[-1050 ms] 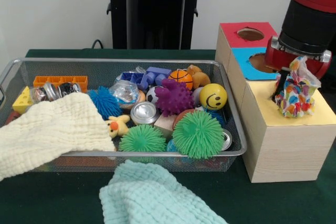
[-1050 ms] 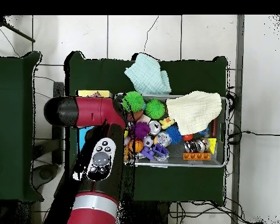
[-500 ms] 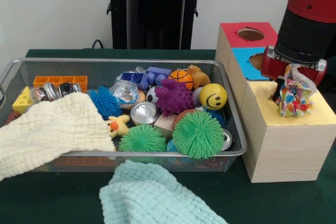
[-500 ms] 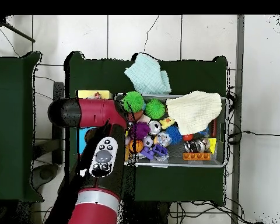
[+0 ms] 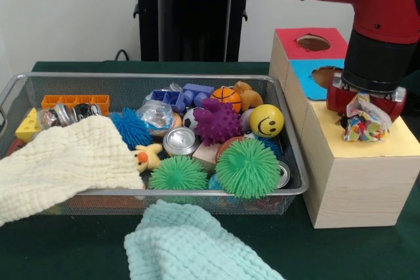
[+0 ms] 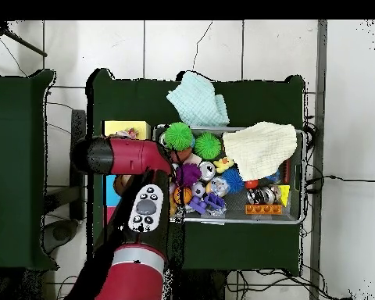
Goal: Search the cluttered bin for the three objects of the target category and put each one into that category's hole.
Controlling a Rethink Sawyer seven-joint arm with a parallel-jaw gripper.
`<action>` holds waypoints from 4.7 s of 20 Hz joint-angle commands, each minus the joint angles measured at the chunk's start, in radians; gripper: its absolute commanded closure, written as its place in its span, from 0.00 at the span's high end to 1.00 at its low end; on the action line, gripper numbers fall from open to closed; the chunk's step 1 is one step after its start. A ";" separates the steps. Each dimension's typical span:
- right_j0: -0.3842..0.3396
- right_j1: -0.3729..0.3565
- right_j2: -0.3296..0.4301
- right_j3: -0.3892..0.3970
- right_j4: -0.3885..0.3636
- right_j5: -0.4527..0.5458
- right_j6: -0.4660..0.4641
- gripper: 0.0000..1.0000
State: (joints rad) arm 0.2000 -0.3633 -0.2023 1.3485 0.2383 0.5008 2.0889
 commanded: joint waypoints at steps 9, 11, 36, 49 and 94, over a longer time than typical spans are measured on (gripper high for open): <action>-0.125 0.221 0.259 0.235 -0.015 -0.327 0.137 0.00; -0.077 0.211 0.205 0.224 0.011 -0.287 0.181 0.00; -0.034 0.285 0.140 0.185 0.014 -0.358 0.192 0.00; -0.018 0.267 0.097 0.143 0.067 -0.159 0.196 1.00; 0.006 0.003 0.016 0.235 0.042 -0.016 0.096 0.00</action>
State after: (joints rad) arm 0.2276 -0.3833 -0.2222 1.4500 0.3242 0.2958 2.0889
